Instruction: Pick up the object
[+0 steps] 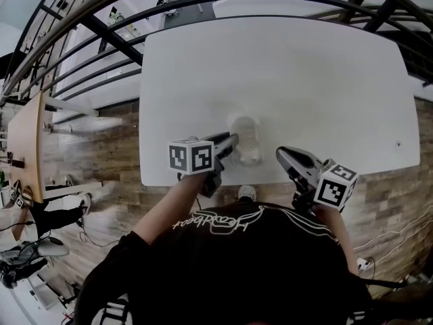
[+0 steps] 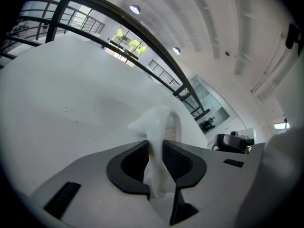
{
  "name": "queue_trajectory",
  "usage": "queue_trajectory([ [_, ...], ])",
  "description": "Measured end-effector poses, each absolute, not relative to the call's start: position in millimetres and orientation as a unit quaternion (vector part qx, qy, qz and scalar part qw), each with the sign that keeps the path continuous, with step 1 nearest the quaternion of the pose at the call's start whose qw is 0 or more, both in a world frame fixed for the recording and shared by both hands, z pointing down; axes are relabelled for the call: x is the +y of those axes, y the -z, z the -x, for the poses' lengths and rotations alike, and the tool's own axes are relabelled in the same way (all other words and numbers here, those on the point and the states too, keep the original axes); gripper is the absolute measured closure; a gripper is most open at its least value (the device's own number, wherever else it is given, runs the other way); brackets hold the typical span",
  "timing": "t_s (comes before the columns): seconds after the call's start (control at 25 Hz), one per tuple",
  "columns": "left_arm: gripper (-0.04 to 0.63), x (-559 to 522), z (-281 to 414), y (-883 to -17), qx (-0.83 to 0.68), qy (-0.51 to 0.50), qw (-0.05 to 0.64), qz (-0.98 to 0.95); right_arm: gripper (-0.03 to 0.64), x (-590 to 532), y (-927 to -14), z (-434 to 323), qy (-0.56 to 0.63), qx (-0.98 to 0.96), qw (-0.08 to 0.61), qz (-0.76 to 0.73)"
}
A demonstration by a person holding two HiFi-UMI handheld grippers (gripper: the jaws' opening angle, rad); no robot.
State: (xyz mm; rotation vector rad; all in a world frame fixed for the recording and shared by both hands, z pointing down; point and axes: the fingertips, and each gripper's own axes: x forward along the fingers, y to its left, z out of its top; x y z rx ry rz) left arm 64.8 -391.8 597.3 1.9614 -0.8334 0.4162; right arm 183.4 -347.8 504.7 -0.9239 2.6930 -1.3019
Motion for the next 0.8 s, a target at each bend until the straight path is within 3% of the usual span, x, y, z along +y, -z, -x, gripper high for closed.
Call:
queue_trajectory([
  [0.4, 0.500, -394, -73, -580, -0.321, -0.131, 0.475, -0.809, 0.595, -349, -498, -181, 0.406, 0.866, 0.001, 0.293],
  [0.8, 0.500, -397, -67, -535, -0.326, -0.105, 0.437, -0.831, 0.595, -358, -475, -184, 0.367, 0.878, 0.003, 0.307],
])
